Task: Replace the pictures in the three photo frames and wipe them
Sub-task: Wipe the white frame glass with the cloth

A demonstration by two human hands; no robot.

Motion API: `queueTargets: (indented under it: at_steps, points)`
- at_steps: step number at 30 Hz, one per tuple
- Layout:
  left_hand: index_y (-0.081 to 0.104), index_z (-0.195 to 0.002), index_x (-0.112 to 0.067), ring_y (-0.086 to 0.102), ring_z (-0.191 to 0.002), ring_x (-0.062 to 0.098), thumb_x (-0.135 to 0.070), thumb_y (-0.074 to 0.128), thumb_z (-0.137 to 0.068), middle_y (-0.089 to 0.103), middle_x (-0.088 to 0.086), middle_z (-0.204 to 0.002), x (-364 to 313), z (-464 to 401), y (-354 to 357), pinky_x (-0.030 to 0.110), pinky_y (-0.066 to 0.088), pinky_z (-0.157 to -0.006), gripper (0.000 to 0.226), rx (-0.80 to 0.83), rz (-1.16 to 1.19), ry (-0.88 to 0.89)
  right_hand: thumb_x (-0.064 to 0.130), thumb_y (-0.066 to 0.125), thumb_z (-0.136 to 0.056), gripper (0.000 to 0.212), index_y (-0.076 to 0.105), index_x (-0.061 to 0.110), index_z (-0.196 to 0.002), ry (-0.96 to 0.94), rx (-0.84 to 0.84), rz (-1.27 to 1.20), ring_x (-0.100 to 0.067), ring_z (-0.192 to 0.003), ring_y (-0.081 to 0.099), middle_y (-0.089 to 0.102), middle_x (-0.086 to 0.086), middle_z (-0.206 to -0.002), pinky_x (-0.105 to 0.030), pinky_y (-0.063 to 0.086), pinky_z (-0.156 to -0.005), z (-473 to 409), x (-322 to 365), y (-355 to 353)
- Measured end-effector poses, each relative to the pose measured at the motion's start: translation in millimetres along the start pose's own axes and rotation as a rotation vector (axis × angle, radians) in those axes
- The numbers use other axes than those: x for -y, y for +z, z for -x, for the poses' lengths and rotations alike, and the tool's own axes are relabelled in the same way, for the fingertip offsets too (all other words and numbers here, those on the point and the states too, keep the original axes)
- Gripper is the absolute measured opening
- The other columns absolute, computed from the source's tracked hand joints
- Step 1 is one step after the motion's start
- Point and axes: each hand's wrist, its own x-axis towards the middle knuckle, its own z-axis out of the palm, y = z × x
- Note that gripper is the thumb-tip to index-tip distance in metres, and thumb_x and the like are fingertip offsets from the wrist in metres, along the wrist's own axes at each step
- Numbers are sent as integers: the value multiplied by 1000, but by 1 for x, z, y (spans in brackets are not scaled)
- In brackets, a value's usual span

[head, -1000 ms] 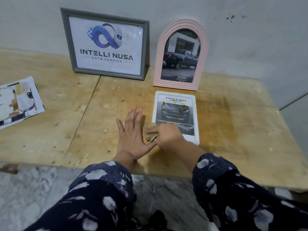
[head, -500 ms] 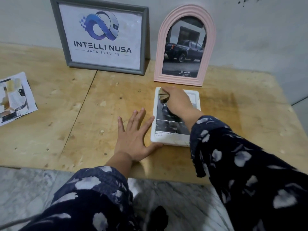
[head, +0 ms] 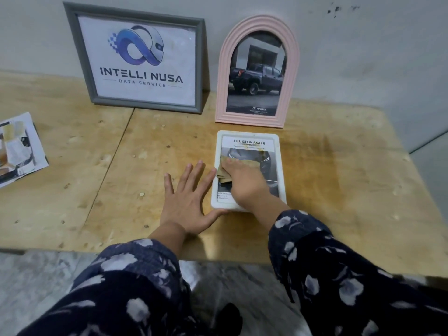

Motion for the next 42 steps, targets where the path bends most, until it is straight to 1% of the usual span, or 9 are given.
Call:
queueTargets:
  at_steps: [6, 9, 13, 17, 21, 26, 29, 35, 42]
  points:
    - [-5, -149, -46, -9, -148, 19, -90, 5, -68, -17, -5, -160, -2, 1, -3, 64, -3, -111, 93, 32, -40, -14, 14, 43, -97, 54, 30, 18, -149, -88, -11, -142, -15, -145, 22, 27, -2, -156, -26, 10, -115, 36, -5, 12]
    - [-12, -148, -47, -12, -148, 19, -88, 5, -67, -24, -6, -158, -3, 2, -5, 64, -4, -112, 92, 60, -50, -11, 23, 47, -98, 47, 42, 22, -144, -123, 26, -111, -19, -136, 40, 45, -3, -147, -30, 25, -114, 46, -6, 11]
    - [-7, -149, -45, -9, -148, 19, -92, -4, -64, -19, -7, -159, -3, 1, -7, 64, -6, -111, 97, 51, -29, -7, 12, 53, -92, 38, 63, 27, -125, -7, 269, -267, -21, -112, 57, 63, 1, -126, -31, 46, -94, 40, -16, -34]
    - [-4, -150, -46, -8, -149, 18, -92, 4, -68, -13, -10, -160, -2, -1, -4, 66, -6, -110, 95, 53, -23, -5, -8, 34, -89, 54, 70, 24, -114, 306, 96, -717, -15, -73, 56, 66, -1, -102, -22, 42, -56, 8, -33, -78]
    - [-2, -149, -47, -9, -148, 16, -94, 8, -69, -12, -11, -159, 0, -2, -3, 67, -9, -109, 94, 39, -1, -4, -4, 47, -86, 52, 64, 28, -124, 260, -180, -480, -25, -113, 56, 60, -3, -131, -27, 45, -87, -32, -42, -79]
    - [2, -150, -48, -8, -148, 14, -95, 11, -68, -6, -10, -160, 0, -2, -2, 66, -9, -110, 95, 22, 41, -4, -17, 35, -81, 81, 23, 22, -151, 164, 2, -213, -23, -148, 12, 15, -4, -160, -44, 11, -120, -38, -43, -20]
    - [-4, -149, -49, -13, -147, 13, -96, 2, -65, -12, -11, -160, -1, -2, -4, 65, -9, -111, 96, 38, 14, -15, -16, 39, -80, 87, 12, 22, -153, 146, -8, -173, -15, -148, 0, 5, 4, -161, -41, -3, -120, -38, -43, -11]
    - [5, -150, -47, -5, -149, 15, -95, 3, -66, -6, -8, -161, -1, -1, -4, 66, -3, -111, 97, 19, 9, -20, -10, 39, -88, 69, 33, 22, -148, 110, -73, -244, -15, -145, 23, 30, 3, -156, -21, 12, -113, -20, -47, -20]
    - [14, -150, -46, 7, -149, 18, -94, 11, -68, 8, -4, -162, -1, -2, 0, 68, 3, -109, 95, -15, 10, -21, -5, 40, -90, 64, 37, 26, -146, 77, -61, -312, -13, -143, 25, 35, 4, -153, -18, 14, -110, 16, -42, -8]
